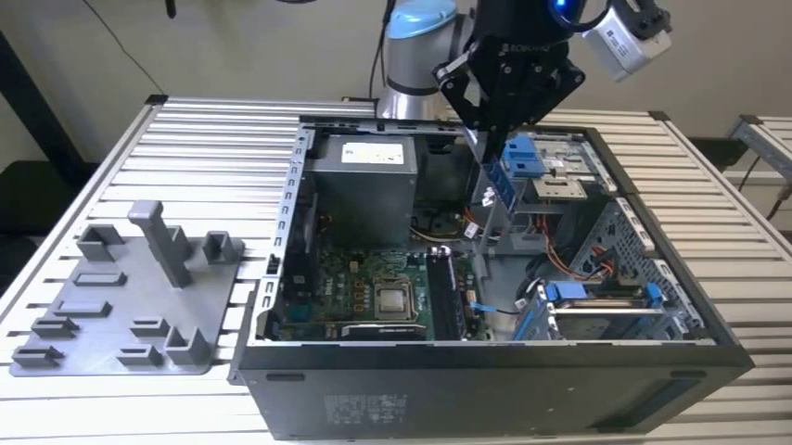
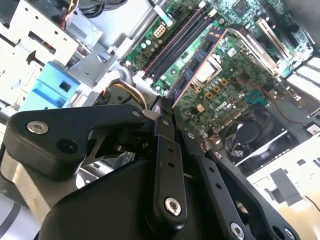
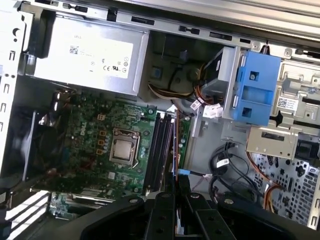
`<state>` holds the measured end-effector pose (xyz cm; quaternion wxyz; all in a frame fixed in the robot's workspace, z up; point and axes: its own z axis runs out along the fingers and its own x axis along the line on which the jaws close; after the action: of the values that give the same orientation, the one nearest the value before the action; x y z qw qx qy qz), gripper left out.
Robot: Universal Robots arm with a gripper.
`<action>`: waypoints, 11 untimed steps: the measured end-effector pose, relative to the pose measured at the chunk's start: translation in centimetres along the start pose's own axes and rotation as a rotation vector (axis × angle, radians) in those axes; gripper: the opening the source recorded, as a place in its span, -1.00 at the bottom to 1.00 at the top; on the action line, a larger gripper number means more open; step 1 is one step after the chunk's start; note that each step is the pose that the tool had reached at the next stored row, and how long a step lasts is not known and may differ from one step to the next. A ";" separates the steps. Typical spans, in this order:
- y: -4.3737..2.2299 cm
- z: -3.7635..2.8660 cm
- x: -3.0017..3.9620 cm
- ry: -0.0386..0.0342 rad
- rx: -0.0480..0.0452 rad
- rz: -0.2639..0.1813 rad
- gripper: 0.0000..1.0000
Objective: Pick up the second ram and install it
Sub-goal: 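Insert the second ram into the second slot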
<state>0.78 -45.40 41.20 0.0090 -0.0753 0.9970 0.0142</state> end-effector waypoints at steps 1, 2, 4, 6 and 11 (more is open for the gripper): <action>-0.10 0.02 0.02 -0.0001 0.0000 0.003 -0.73; -0.16 0.04 0.03 -0.0003 0.0000 0.008 -0.73; -0.18 0.07 0.03 -0.0007 0.0006 0.027 -0.73; -0.18 0.11 0.03 -0.0014 0.0011 0.052 -0.73; -0.19 0.24 0.03 -0.0033 0.0024 0.120 -0.73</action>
<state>0.78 -45.58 40.96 0.0099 -0.0155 0.9997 0.0136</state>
